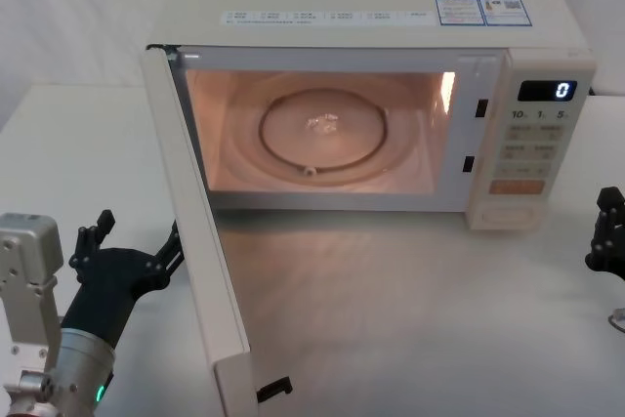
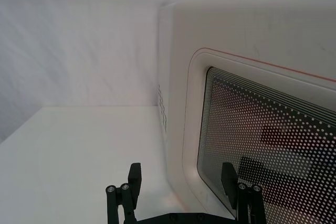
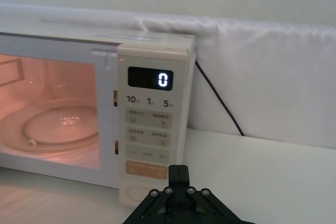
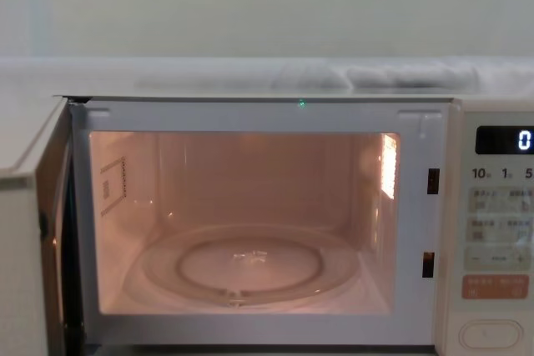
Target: Press the button to open the microwave door with one hand; close the microwave door with the other hand.
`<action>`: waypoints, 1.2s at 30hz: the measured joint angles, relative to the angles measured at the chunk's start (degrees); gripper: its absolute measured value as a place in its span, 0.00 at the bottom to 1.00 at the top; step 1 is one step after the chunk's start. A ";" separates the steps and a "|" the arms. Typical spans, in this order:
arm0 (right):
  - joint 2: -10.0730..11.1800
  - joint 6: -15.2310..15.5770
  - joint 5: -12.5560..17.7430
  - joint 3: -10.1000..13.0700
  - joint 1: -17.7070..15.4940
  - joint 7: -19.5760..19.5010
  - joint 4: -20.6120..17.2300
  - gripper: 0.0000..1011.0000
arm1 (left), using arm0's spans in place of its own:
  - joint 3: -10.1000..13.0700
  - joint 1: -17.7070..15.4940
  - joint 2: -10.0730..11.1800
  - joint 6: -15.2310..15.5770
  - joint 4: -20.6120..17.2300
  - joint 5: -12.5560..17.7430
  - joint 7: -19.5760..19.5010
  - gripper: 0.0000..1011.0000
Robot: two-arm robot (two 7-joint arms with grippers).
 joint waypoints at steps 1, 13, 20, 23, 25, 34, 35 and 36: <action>0.14 -0.10 0.04 -0.04 0.00 0.17 0.00 0.00 | 0.00 0.00 0.00 0.00 0.00 0.00 0.00 0.99; 1.42 0.32 -0.09 -0.55 0.35 0.94 0.24 0.00 | 0.00 0.00 0.00 0.00 0.00 0.00 0.00 0.99; 1.36 0.26 -0.11 -0.58 0.33 0.93 0.24 0.05 | 0.00 0.00 0.00 0.00 0.00 0.00 0.00 0.99; 1.34 0.23 -0.11 -0.58 0.33 0.92 0.24 0.13 | 0.00 0.00 0.00 0.00 0.00 0.00 0.00 0.99; 1.33 0.22 -0.11 -0.59 0.33 0.91 0.24 0.18 | 0.00 0.00 0.00 0.00 0.00 0.00 0.00 0.99; 1.30 0.17 -0.10 -0.58 0.33 0.86 0.24 0.47 | 0.00 0.00 0.00 0.00 0.00 0.00 0.00 0.99; 1.30 0.17 -0.10 -0.59 0.33 0.87 0.24 0.47 | 0.00 0.00 0.00 0.00 0.00 0.00 0.00 0.99; 1.29 0.16 -0.11 -0.58 0.33 0.87 0.24 0.53 | 0.00 0.00 0.00 0.00 0.00 0.00 0.00 0.99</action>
